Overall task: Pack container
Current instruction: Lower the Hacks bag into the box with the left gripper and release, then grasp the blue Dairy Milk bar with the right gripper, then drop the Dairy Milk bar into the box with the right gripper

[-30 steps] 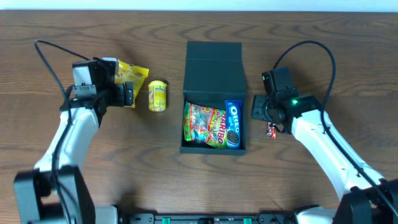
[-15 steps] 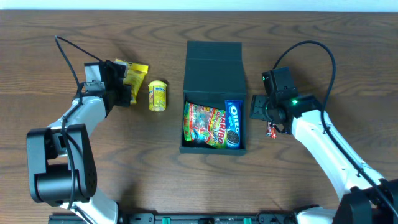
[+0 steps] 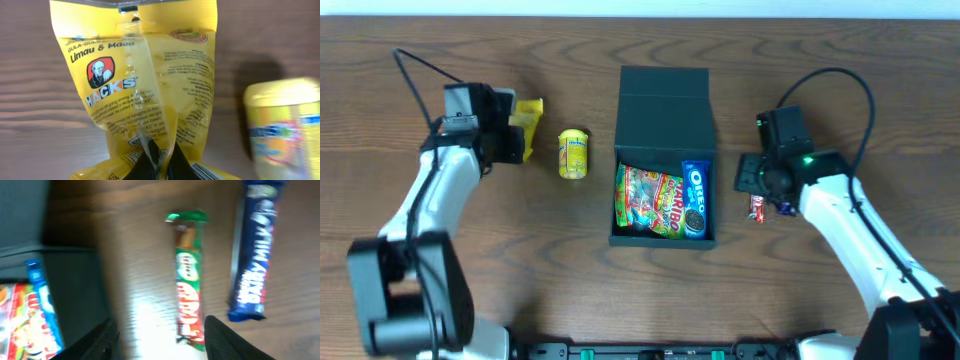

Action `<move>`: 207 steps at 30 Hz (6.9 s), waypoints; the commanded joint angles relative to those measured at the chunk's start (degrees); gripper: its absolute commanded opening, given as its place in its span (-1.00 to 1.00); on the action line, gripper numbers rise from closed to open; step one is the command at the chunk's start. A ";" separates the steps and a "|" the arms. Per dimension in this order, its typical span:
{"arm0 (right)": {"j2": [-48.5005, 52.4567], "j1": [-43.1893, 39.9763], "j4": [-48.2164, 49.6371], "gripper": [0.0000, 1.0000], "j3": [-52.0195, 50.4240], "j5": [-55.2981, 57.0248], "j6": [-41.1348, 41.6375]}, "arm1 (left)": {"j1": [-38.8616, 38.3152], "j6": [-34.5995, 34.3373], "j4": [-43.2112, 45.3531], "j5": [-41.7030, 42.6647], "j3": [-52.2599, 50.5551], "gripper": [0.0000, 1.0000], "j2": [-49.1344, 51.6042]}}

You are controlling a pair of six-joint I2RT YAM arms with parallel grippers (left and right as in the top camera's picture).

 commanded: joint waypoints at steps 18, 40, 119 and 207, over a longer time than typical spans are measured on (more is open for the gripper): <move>-1.20 -13.84 -5.60 0.06 0.68 -5.35 -1.46 | -40.94 -33.40 -14.93 -10.32 1.36 -0.88 -16.02; -1.18 -13.84 -5.66 0.31 0.68 -6.27 -1.64 | -48.57 -30.62 -8.90 -9.73 2.43 0.08 -11.37; -0.20 -13.60 -4.85 0.33 0.37 1.84 -5.22 | -39.76 -27.41 -15.28 -24.57 -0.11 -0.88 -16.15; 2.89 7.32 -13.92 0.10 8.92 8.52 9.57 | -21.18 -24.13 -15.19 -9.86 -0.26 -0.75 -16.15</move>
